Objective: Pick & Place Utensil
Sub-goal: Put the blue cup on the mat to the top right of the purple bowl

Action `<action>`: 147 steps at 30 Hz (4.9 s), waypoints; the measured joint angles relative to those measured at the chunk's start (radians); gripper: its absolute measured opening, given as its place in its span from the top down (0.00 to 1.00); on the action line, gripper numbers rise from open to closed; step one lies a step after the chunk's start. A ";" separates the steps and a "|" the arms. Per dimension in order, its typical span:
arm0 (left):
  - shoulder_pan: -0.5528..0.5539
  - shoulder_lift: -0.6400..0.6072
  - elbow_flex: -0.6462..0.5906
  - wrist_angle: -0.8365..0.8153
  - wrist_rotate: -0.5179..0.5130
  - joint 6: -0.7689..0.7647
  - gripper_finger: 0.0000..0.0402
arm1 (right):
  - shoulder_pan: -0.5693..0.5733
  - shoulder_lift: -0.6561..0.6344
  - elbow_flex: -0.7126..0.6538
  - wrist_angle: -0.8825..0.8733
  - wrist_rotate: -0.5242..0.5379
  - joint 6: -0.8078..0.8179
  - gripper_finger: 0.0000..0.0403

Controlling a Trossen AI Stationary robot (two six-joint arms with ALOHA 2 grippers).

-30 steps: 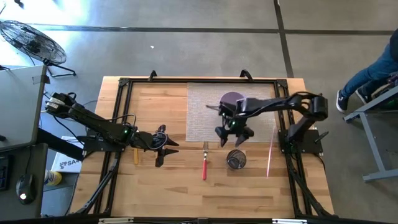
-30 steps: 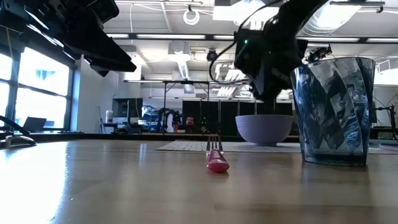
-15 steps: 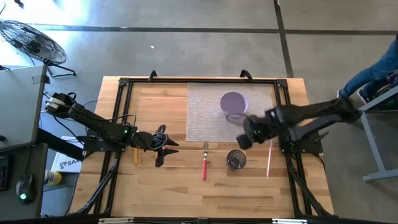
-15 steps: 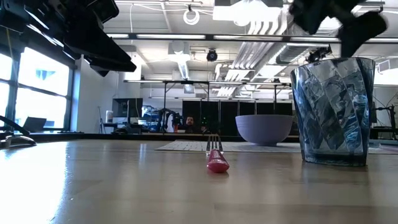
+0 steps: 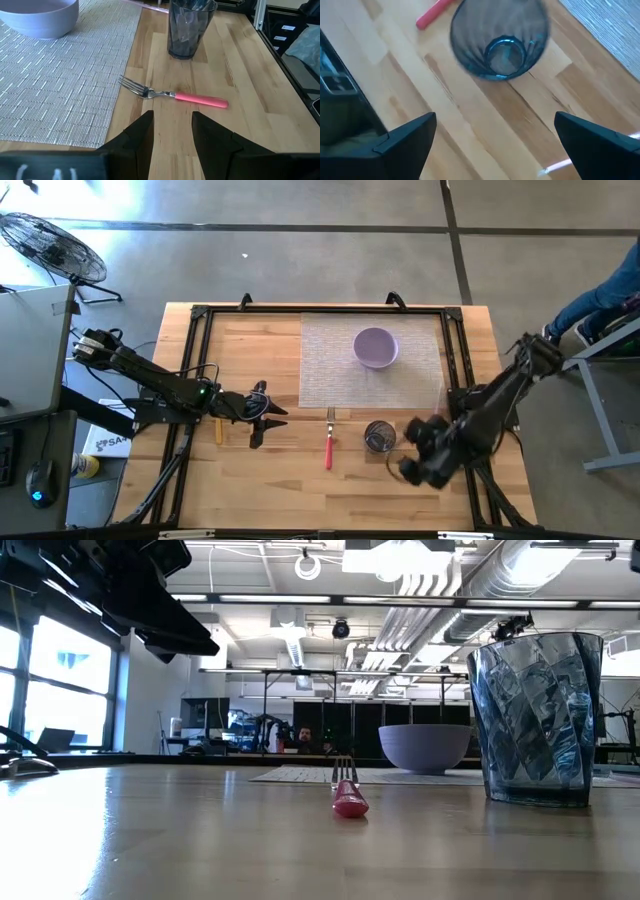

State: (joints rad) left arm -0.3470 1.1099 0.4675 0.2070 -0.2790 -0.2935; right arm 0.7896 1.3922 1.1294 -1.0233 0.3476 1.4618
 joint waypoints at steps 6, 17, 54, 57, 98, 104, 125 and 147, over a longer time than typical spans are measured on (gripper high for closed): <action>0.000 0.000 0.000 0.000 0.000 0.000 0.68 | 0.096 0.175 0.000 -0.001 0.111 0.005 0.01; 0.000 0.000 0.000 0.000 0.000 0.000 0.68 | 0.159 0.401 -0.001 0.053 0.238 0.024 0.01; 0.000 0.000 0.000 0.000 0.001 0.000 0.68 | -0.050 0.380 -0.477 1.289 0.752 -0.635 0.01; 0.000 0.000 0.000 0.000 0.001 0.000 0.68 | -0.073 0.380 -0.478 1.336 0.751 -0.677 0.01; 0.000 0.000 0.000 0.000 0.001 0.000 0.68 | -1.118 -0.249 -0.476 0.878 0.899 -0.753 0.08; 0.000 0.000 0.000 0.000 0.001 0.000 0.68 | -1.263 -0.155 -0.476 0.860 0.826 -0.686 0.08; 0.000 0.000 0.000 0.000 0.002 0.000 0.68 | -1.455 0.177 -0.478 0.817 0.719 -0.307 0.06; 0.000 0.000 0.000 0.000 0.001 0.000 0.68 | -1.518 0.270 -0.476 0.935 0.639 -0.491 0.05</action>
State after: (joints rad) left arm -0.3470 1.1103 0.4675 0.2073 -0.2783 -0.2935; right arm -0.7288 1.6625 0.6535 -0.0886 0.9864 0.9704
